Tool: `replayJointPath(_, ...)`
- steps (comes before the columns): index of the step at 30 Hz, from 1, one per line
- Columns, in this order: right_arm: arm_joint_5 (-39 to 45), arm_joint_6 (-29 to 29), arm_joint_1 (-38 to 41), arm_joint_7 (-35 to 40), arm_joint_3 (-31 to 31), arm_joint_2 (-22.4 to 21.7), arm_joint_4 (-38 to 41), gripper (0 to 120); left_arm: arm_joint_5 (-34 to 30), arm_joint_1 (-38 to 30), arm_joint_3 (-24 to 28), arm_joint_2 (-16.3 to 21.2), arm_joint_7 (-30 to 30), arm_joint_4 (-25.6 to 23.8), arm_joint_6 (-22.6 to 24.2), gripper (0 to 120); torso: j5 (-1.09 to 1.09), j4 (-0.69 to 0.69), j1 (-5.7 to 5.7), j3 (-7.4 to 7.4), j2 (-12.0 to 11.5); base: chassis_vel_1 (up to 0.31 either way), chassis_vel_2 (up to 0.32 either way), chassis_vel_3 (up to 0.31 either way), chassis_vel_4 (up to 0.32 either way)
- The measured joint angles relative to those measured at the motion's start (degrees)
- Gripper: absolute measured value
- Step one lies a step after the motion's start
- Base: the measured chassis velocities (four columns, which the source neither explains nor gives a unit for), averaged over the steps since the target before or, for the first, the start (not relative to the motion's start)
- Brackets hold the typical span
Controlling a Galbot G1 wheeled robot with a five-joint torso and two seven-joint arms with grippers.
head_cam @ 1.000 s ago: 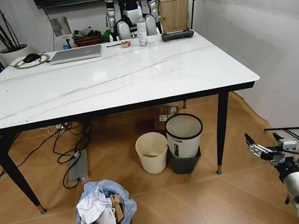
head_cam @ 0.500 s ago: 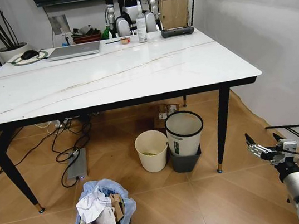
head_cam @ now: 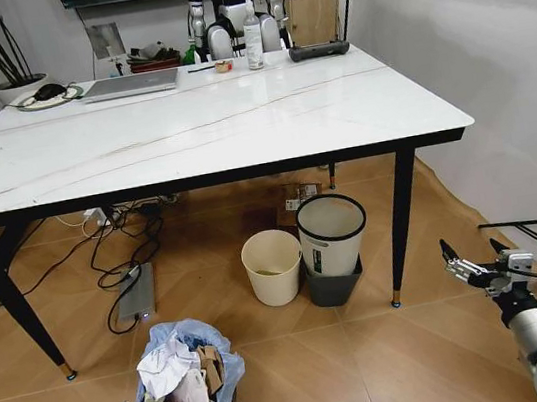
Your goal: Pick up the trash bin and place the trash from the table into it.
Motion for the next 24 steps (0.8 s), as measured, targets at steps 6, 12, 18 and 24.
replayJointPath(6,0.0,0.0,0.0,0.0,0.0,0.0,0.0,100,0.0,-0.3,0.1,-0.2,0.0,0.4,0.0,1,0.0,0.0,-0.46,-0.85,-1.3,0.0,0.0,0.0,0.0)
replayJointPath(12,0.0,0.0,0.0,0.0,0.0,0.0,0.0,100,0.3,-0.1,0.2,-0.3,-0.2,-0.1,-0.6,1,0.01,0.0,-0.93,-1.86,-2.8,0.0,0.0,0.0,0.0)
replayJointPath(18,0.0,0.0,0.0,0.0,0.0,0.0,0.0,100,0.3,0.0,0.1,-0.3,-0.1,0.0,-1.8,1,0.0,0.0,-1.02,-2.37,-3.4,0.0,0.0,0.0,0.0)
replayJointPath(24,0.0,0.0,0.0,0.0,0.0,0.0,0.0,100,0.0,0.0,0.1,-0.5,0.0,0.2,-2.2,1,0.0,0.0,-0.99,-2.41,-3.4,0.0,0.0,0.0,0.0)
